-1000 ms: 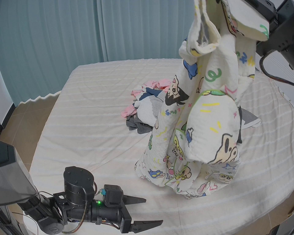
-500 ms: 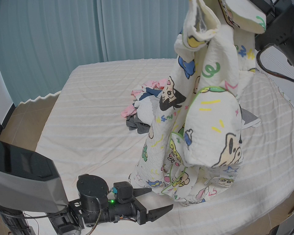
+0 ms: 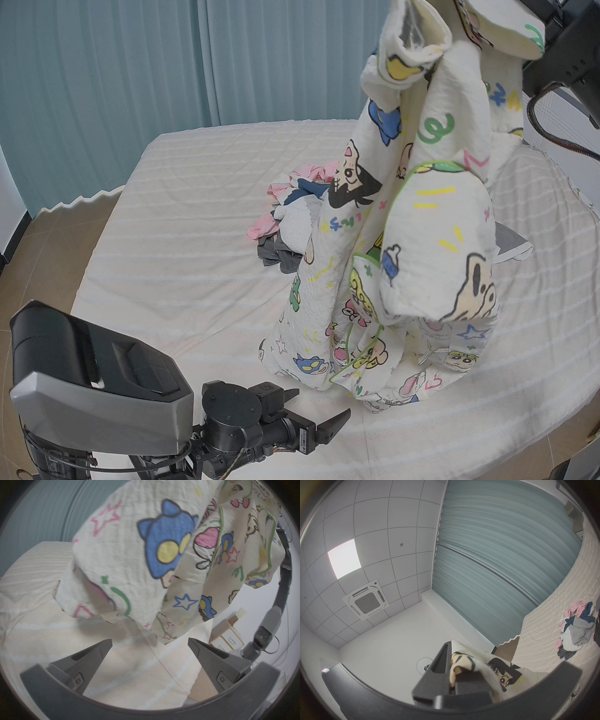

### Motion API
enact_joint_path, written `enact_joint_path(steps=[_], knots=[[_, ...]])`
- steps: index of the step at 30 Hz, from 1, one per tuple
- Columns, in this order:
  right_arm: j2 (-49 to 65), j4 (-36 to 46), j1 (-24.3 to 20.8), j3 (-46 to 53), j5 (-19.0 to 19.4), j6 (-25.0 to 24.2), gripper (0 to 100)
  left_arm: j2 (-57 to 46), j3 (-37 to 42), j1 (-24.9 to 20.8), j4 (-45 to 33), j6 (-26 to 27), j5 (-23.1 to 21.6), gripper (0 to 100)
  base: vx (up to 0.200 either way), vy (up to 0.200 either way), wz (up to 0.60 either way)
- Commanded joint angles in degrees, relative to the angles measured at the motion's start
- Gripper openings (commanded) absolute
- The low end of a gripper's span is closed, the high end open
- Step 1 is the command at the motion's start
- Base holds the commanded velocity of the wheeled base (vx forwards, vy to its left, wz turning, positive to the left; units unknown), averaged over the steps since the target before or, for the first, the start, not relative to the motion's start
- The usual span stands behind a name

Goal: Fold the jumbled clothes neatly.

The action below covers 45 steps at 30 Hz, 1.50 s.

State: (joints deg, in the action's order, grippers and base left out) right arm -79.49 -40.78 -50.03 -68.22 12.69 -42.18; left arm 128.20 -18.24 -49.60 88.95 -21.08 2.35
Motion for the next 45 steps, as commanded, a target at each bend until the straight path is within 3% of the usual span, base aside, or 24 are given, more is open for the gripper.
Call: enact_joint_path(steps=[1, 8, 20, 24, 35, 39, 45], knots=[[0.3, 0.0, 1.6, 0.6, -0.4, -0.1, 0, 0.4, -0.9, -2.1, 1.0, -1.9, 4.4, 100, 0.0, 0.0, 0.0], [1.2, -0.1, 4.2, 0.6, -0.4, -5.5, 0, 0.7, -8.7, -2.7, 1.0, -7.4, 14.3, 100, 0.0, 0.0, 0.0], [1.2, 0.0, 5.6, 0.7, -0.2, -5.9, 0, 4.9, -11.7, -3.3, 1.0, -7.7, 15.5, 100, 0.0, 0.0, 0.0], [1.0, -0.1, 5.6, 0.9, -0.2, -6.1, 0, 6.0, -17.4, -3.2, 1.0, -7.8, 20.5, 100, 0.0, 0.0, 0.0], [0.3, -0.1, 4.9, 1.2, -0.3, -7.0, 0, 8.5, -20.9, -3.6, 1.0, -9.3, 21.4, 100, 0.0, 0.0, 0.0], [0.6, 0.0, 3.4, 1.2, -0.5, -7.4, 0, 10.6, -23.0, -2.6, 1.0, -9.2, 26.1, 100, 0.0, 0.0, 0.0], [1.0, 0.0, 3.5, 1.2, -0.5, -7.4, 0, 10.5, -22.9, -2.6, 1.0, -9.1, 28.1, 100, 0.0, 0.0, 0.0]])
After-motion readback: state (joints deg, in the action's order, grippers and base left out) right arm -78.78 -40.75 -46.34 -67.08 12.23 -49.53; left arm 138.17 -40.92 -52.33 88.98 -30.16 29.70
